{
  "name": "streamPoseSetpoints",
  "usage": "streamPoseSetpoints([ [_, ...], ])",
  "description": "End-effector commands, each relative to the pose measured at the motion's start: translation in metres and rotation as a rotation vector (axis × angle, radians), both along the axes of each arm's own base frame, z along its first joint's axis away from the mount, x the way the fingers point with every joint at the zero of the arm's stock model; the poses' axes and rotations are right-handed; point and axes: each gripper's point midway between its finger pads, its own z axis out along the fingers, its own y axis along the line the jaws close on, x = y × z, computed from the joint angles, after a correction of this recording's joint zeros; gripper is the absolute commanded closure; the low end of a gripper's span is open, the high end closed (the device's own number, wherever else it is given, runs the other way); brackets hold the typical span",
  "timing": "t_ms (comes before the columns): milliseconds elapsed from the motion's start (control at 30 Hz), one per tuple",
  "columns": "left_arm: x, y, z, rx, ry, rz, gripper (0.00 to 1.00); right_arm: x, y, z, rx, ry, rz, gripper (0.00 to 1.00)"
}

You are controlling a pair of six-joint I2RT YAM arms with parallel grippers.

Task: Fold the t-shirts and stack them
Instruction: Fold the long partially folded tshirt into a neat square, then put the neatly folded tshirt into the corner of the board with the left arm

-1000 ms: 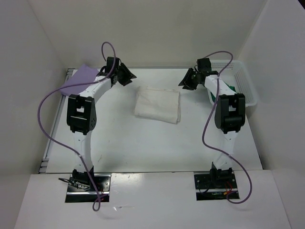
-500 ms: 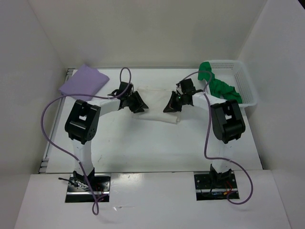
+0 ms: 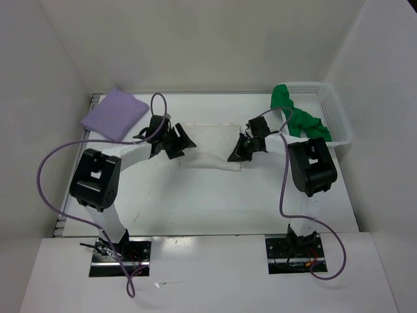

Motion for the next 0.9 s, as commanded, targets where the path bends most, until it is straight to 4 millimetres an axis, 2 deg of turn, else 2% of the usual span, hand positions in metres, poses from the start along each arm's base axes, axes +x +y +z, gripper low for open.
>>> streamPoseSetpoints([
  [0, 0.006, 0.018, 0.030, 0.071, -0.109, 0.013, 0.24, 0.005, -0.009, 0.022, -0.037, -0.074, -0.014, 0.99],
  [33, 0.010, 0.023, 0.035, 0.098, -0.130, 0.030, 0.22, 0.010, -0.007, 0.031, -0.030, -0.099, -0.015, 0.99],
  [67, 0.013, 0.030, 0.039, 0.112, -0.148, 0.043, 0.22, 0.011, -0.007, 0.039, -0.028, -0.107, -0.015, 0.95],
  [133, 0.012, 0.037, 0.026, 0.145, -0.114, 0.042, 0.22, 0.015, -0.006, 0.063, -0.019, -0.158, -0.009, 0.90],
  [200, 0.018, 0.048, 0.005, 0.168, -0.072, 0.056, 0.21, 0.015, -0.006, 0.087, -0.006, -0.204, -0.010, 0.79],
  [267, 0.022, 0.050, -0.008, 0.179, -0.059, 0.039, 0.19, 0.013, -0.007, 0.102, -0.008, -0.235, 0.002, 0.66],
  [300, 0.027, 0.048, -0.017, 0.177, -0.040, 0.031, 0.19, 0.009, -0.007, 0.116, 0.008, -0.258, 0.009, 0.64],
  [367, 0.031, 0.045, -0.026, 0.184, -0.037, 0.008, 0.18, 0.005, -0.010, 0.126, 0.016, -0.277, 0.014, 0.61],
  [400, 0.035, 0.043, -0.037, 0.180, -0.024, 0.000, 0.18, 0.001, -0.010, 0.137, 0.029, -0.296, 0.020, 0.58],
  [467, 0.045, 0.037, -0.039, 0.163, -0.031, -0.012, 0.18, -0.009, -0.011, 0.141, 0.034, -0.300, 0.035, 0.56],
  [500, 0.045, 0.034, -0.050, 0.158, -0.010, -0.033, 0.18, -0.013, -0.011, 0.143, 0.039, -0.310, 0.049, 0.54],
  [567, 0.052, 0.027, -0.053, 0.133, -0.014, -0.054, 0.18, -0.023, -0.016, 0.151, 0.047, -0.322, 0.045, 0.52],
  [600, 0.050, 0.025, -0.066, 0.128, 0.009, -0.063, 0.18, -0.026, -0.017, 0.152, 0.049, -0.327, 0.045, 0.52],
  [633, 0.055, 0.024, -0.069, 0.122, 0.007, -0.057, 0.19, -0.030, -0.021, 0.156, 0.050, -0.339, 0.036, 0.50],
  [700, 0.051, 0.003, -0.079, 0.093, 0.025, -0.104, 0.21, -0.036, -0.026, 0.156, 0.060, -0.333, 0.021, 0.50],
  [733, 0.050, -0.004, -0.082, 0.087, 0.029, -0.122, 0.21, -0.038, -0.027, 0.165, 0.065, -0.358, 0.020, 0.50],
  [800, 0.047, -0.025, -0.082, 0.042, 0.012, -0.160, 0.28, -0.042, -0.029, 0.160, 0.072, -0.337, 0.010, 0.50],
  [833, 0.051, -0.029, -0.083, 0.015, 0.005, -0.149, 0.31, -0.041, -0.033, 0.163, 0.073, -0.347, 0.001, 0.50],
  [867, 0.050, -0.038, -0.082, -0.009, 0.006, -0.163, 0.42, -0.045, -0.033, 0.157, 0.068, -0.326, 0.001, 0.50],
])
